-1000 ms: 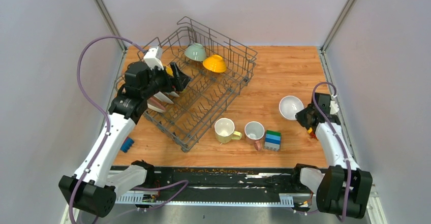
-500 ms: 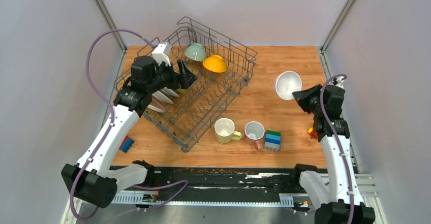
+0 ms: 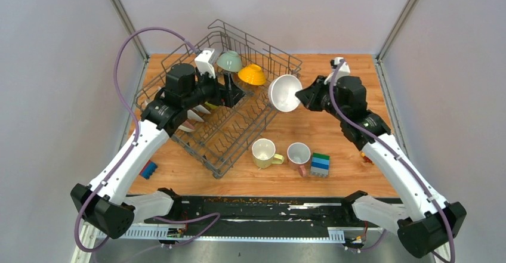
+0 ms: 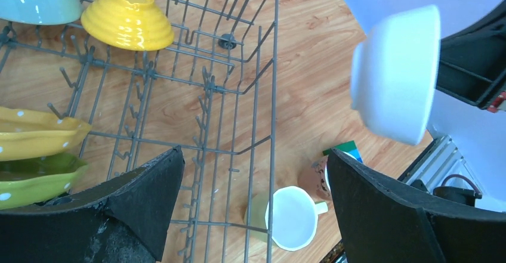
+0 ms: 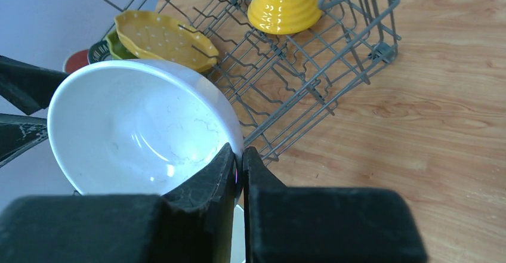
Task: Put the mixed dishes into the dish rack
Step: Pick up the bowl from the center of the board, then turn the bowl upside down on the dish rack.
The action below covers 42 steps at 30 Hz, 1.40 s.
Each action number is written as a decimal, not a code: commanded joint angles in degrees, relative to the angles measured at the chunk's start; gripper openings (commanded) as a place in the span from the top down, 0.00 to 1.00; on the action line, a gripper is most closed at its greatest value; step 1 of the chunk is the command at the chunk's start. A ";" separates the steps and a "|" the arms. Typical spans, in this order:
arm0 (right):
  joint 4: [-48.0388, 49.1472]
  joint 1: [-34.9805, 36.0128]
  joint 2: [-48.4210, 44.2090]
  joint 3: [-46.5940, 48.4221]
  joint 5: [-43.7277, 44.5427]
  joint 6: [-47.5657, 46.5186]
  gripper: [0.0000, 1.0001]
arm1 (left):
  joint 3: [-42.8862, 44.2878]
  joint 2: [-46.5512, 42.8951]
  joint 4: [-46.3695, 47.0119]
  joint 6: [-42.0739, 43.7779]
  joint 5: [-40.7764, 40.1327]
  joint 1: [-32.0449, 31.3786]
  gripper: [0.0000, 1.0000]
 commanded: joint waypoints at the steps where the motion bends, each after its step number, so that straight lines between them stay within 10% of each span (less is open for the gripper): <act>1: 2.97 3.84 4.08 5.18 3.05 -5.28 1.00 | 2.29 -1.94 1.39 2.39 -0.37 -1.38 0.05; 14: 1.50 13.86 14.43 11.85 14.13 -4.74 1.00 | 4.68 1.73 -1.65 3.82 -2.62 -5.43 0.07; 42: 0.99 26.09 22.49 17.82 38.12 -4.63 1.00 | 4.20 9.42 -3.57 -2.70 -15.59 -6.30 0.53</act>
